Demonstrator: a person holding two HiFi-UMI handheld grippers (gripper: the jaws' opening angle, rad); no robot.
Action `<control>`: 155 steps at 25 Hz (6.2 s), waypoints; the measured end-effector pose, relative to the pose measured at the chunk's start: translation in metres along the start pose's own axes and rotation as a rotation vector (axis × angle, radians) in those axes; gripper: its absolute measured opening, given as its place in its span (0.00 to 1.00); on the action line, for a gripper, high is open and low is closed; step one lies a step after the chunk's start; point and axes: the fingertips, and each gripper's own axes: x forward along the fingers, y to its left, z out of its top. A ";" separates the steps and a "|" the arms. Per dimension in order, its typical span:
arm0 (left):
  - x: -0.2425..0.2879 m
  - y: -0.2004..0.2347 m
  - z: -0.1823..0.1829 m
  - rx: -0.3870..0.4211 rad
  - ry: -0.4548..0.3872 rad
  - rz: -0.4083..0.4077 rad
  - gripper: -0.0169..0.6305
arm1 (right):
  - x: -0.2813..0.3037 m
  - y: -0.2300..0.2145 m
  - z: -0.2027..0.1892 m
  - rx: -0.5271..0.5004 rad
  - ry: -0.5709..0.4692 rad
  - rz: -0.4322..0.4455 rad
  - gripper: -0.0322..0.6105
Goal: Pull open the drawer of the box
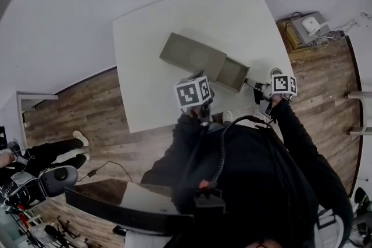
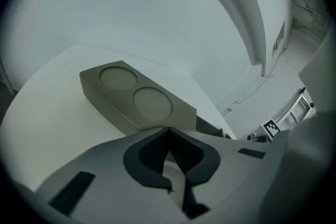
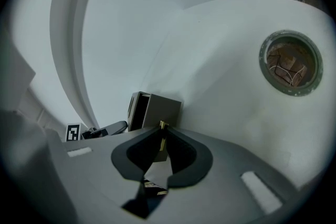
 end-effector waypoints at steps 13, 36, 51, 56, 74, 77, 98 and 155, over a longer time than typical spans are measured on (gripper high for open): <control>0.000 0.003 0.001 0.009 0.002 -0.004 0.02 | -0.002 -0.001 -0.002 0.006 -0.016 -0.009 0.10; -0.009 0.004 -0.007 0.015 -0.008 -0.011 0.02 | -0.013 -0.004 -0.013 0.016 -0.037 -0.003 0.10; -0.002 0.001 -0.002 0.028 -0.013 -0.002 0.02 | -0.022 -0.012 -0.007 0.029 -0.048 -0.017 0.10; -0.002 0.001 -0.003 0.027 -0.014 -0.004 0.02 | -0.021 -0.013 -0.008 0.022 -0.049 -0.012 0.10; -0.001 0.003 0.001 0.022 -0.003 -0.008 0.02 | -0.030 -0.020 -0.008 0.028 -0.042 -0.039 0.10; 0.000 0.003 0.001 0.015 -0.005 -0.012 0.02 | -0.031 -0.020 -0.008 0.030 -0.041 -0.041 0.10; -0.001 0.000 -0.001 0.019 -0.004 -0.004 0.02 | -0.046 -0.031 -0.010 0.033 -0.039 -0.065 0.10; -0.160 -0.133 0.149 0.324 -0.647 -0.098 0.02 | -0.129 0.297 0.092 -1.116 -0.772 -0.099 0.05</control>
